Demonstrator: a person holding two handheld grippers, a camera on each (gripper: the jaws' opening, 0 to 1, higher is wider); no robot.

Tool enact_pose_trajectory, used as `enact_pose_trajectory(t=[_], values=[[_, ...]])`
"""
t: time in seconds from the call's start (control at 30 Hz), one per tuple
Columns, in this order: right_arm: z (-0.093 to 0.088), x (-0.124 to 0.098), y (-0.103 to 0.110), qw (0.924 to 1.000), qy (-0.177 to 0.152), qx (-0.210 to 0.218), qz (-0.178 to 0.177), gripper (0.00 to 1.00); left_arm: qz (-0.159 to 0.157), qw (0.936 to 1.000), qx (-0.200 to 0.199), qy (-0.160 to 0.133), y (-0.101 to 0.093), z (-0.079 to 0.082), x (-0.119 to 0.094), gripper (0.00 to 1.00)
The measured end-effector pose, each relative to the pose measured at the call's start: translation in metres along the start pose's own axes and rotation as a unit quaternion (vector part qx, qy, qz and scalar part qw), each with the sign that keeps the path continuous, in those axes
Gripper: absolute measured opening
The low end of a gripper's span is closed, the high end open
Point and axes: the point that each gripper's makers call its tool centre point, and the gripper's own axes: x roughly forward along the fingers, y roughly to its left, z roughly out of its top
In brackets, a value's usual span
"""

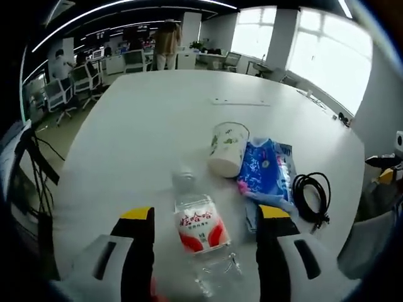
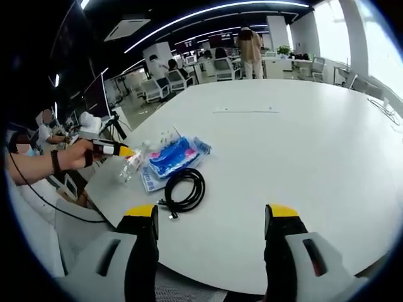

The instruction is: Arrange the tabletop items into an orderly group along one side of the table until the central work area is clear of visible clutter.

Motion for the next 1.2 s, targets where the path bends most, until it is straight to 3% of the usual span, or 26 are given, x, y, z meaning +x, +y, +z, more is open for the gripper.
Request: enact_pose_trajectory(t=[0.57,1.2], values=[[-0.002,-0.001,-0.007,1.0,0.002,0.005,-0.005,0.68,0.013,0.9982,-0.015,0.056,0.007,-0.016,0.026,0.58],[-0.005,0.003,-0.002,0.9999,0.007,0.007,-0.003,0.67,0.024,0.9935,-0.034,0.106,0.011,-0.028,0.038,0.49]])
